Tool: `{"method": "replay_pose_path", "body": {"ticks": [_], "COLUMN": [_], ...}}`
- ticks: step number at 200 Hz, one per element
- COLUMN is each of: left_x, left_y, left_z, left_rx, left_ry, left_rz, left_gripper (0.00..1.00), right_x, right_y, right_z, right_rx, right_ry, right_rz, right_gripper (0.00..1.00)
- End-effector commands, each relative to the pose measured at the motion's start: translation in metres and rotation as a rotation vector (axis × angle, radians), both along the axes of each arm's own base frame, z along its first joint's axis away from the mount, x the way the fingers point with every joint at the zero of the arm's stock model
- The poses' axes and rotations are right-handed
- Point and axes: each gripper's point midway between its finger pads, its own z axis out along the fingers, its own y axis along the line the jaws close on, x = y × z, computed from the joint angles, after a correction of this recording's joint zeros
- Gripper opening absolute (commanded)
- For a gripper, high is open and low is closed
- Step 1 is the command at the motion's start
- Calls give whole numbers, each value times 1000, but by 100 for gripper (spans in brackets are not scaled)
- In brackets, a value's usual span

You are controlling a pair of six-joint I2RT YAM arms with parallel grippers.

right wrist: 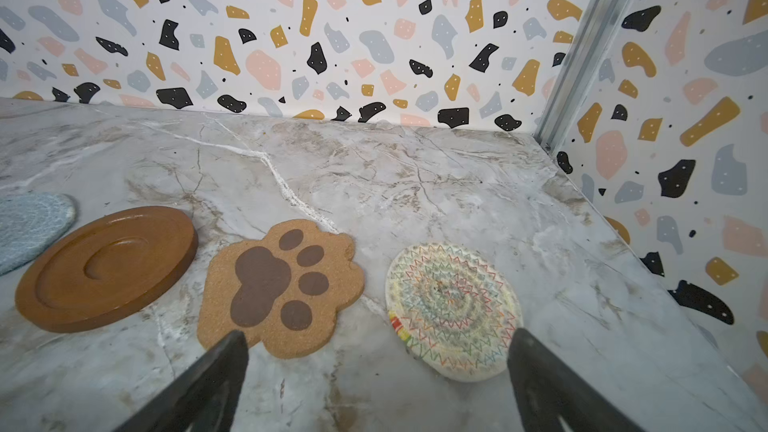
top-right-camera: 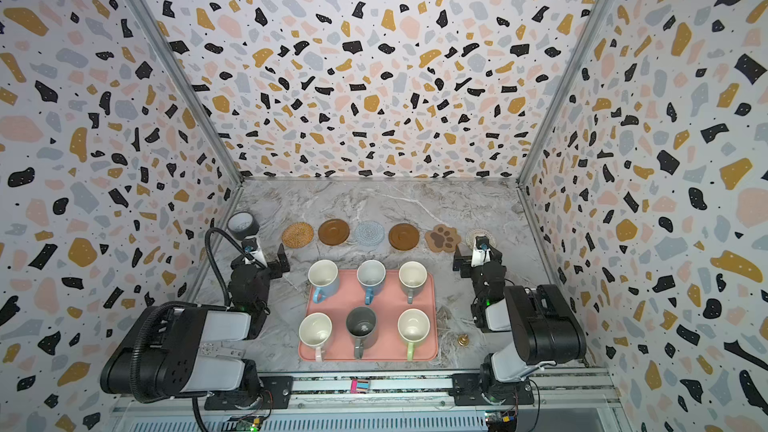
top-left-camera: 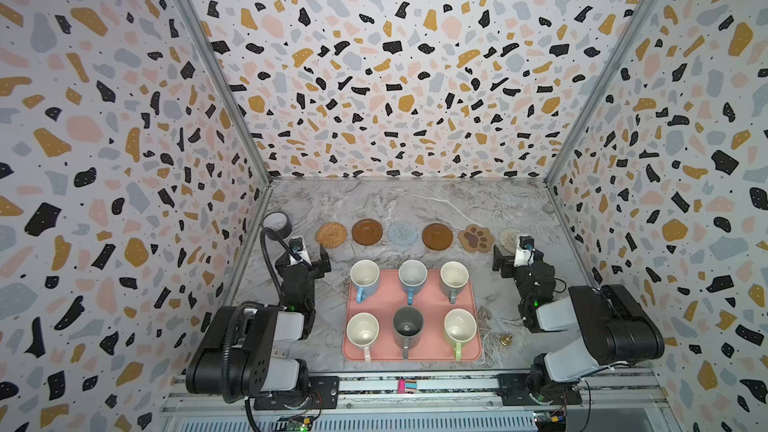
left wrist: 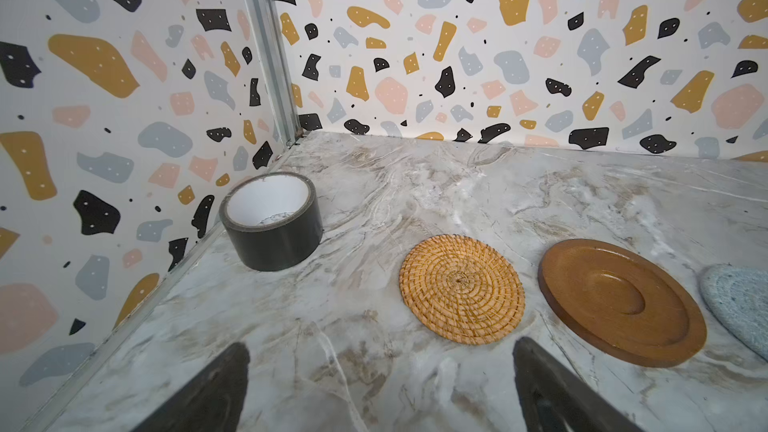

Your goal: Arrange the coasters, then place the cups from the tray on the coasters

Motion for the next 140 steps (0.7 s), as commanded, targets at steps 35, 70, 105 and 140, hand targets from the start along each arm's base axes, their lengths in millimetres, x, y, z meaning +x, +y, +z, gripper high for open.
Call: {"method": "replay_pose_path", "body": {"ticks": [35, 70, 105, 140], "left_x": [0, 0, 0, 0], "left_y": [0, 0, 0, 0], "left_z": [13, 13, 14, 13], "left_rx": [7, 6, 6, 6], "left_ry": [-54, -56, -57, -57], "left_rz": [1, 1, 1, 1], "left_gripper": [100, 99, 99, 100], "right_x": [2, 2, 2, 2], "right_y": [0, 1, 1, 1], "right_z": [13, 12, 12, 12], "right_rx": [-7, -9, -9, -10], "right_ry": [-38, -36, -35, -36], "right_rz": [-2, -1, -2, -1], "right_gripper": [99, 99, 99, 99]}}
